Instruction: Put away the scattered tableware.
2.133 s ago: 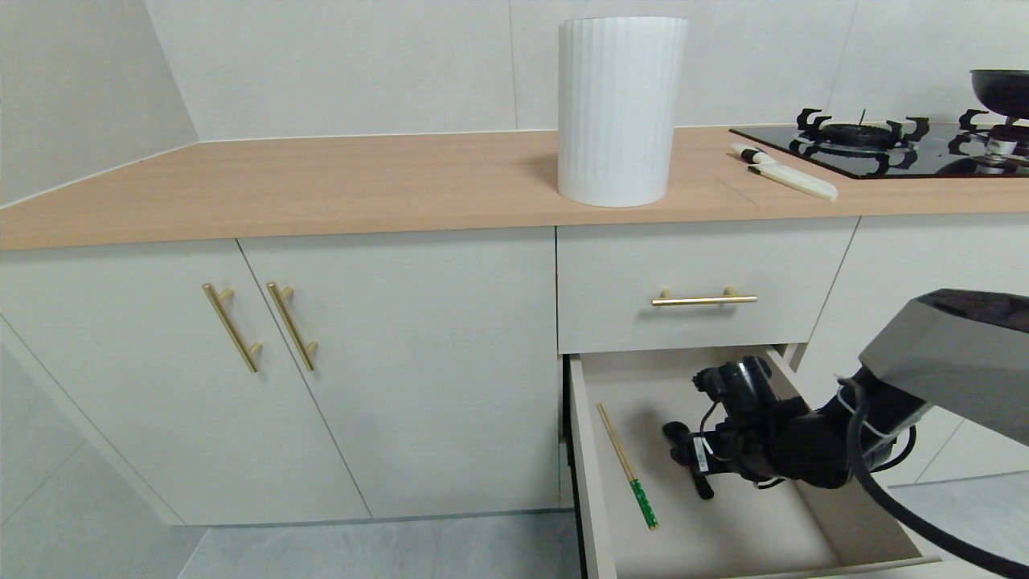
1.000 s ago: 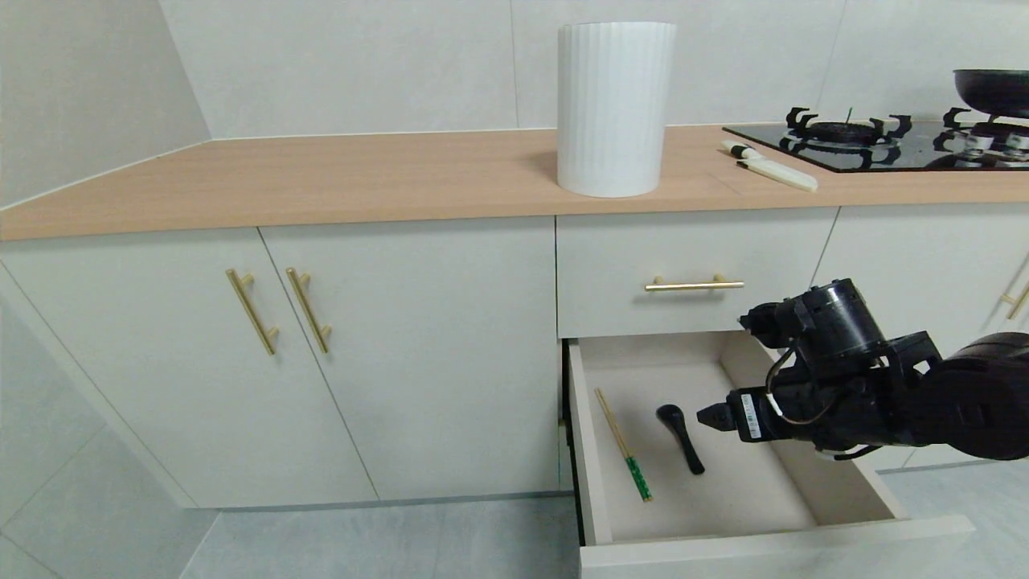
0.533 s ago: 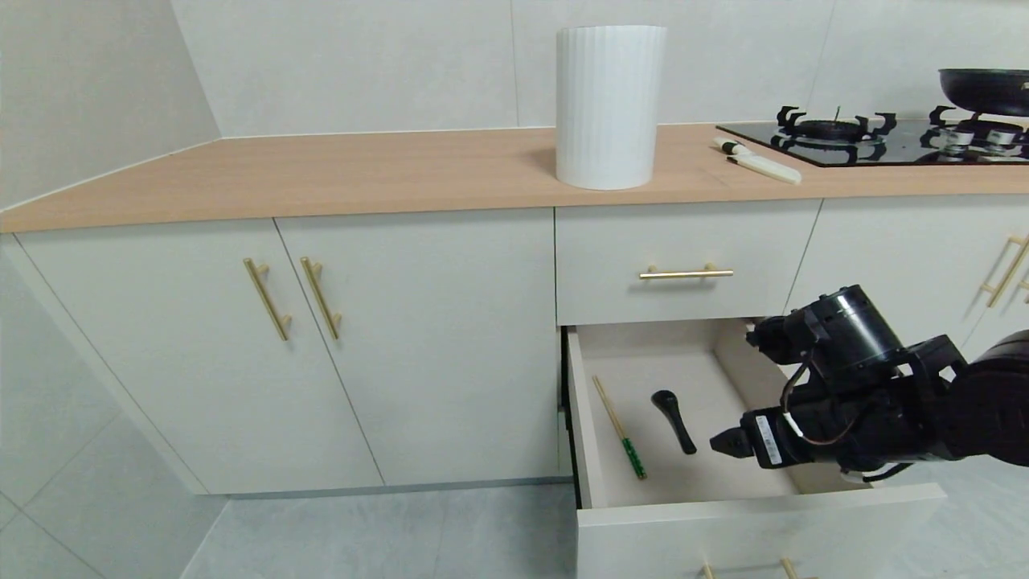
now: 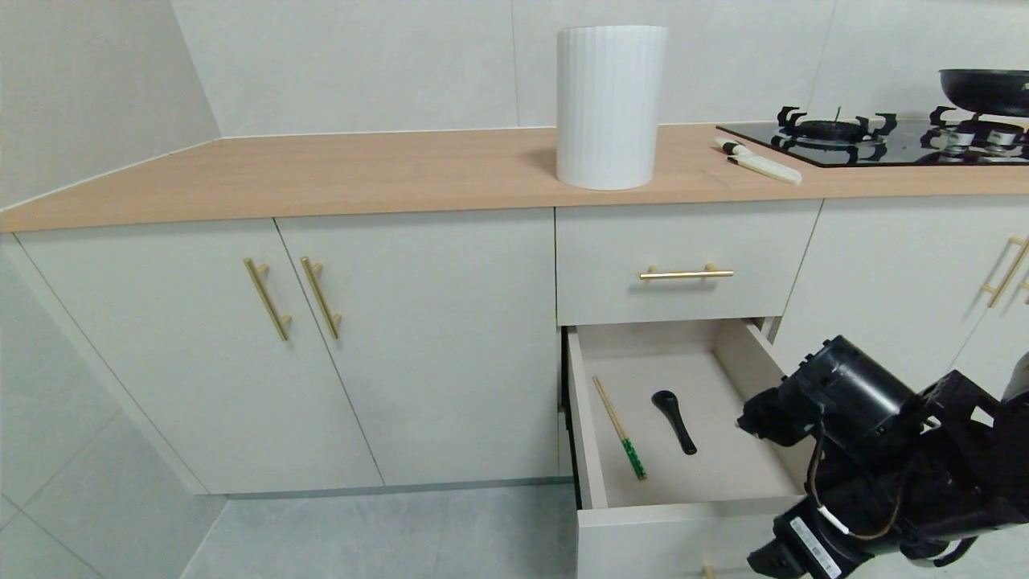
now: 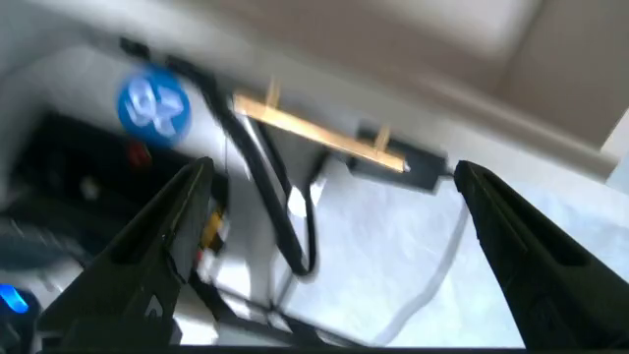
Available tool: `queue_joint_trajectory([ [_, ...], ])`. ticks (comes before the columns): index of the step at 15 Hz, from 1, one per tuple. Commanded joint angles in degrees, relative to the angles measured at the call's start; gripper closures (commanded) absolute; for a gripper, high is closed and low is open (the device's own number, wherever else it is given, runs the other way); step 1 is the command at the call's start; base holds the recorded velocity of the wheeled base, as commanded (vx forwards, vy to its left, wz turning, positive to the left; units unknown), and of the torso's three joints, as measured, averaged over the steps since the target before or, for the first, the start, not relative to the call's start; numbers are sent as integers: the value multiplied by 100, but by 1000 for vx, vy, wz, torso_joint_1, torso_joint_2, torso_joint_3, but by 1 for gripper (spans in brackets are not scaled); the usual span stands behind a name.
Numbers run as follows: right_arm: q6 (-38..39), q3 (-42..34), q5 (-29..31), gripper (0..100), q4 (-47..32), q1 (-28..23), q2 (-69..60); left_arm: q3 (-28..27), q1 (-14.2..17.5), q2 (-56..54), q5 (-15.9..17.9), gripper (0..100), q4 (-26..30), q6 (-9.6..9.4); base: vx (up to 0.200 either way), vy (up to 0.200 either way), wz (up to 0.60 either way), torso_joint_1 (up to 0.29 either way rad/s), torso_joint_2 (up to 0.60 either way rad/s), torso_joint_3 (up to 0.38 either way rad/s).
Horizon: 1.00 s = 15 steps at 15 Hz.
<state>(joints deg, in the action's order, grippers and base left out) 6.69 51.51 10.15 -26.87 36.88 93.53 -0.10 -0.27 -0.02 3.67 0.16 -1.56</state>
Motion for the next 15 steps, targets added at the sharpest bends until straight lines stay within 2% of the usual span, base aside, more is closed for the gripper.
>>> queue_joint_trajectory([
  [1,-142,-70,-5,0,-231,215,8,1,0,2,2,0,2,-2,0,0,0,0,0,0],
  [4,-713,-273,-5,0,-565,311,43,1,0,2,2,0,2,-2,0,0,0,0,0,0],
  [6,-784,-352,4,0,-556,329,210,1,0,2,2,0,2,-2,0,0,0,0,0,0],
  [12,-634,-281,66,0,-126,285,1062,1,0,2,2,0,2,-2,0,0,0,0,0,0],
  [15,-28,17,136,0,33,223,1370,1,0,2,2,0,2,-2,0,0,0,0,0,0],
])
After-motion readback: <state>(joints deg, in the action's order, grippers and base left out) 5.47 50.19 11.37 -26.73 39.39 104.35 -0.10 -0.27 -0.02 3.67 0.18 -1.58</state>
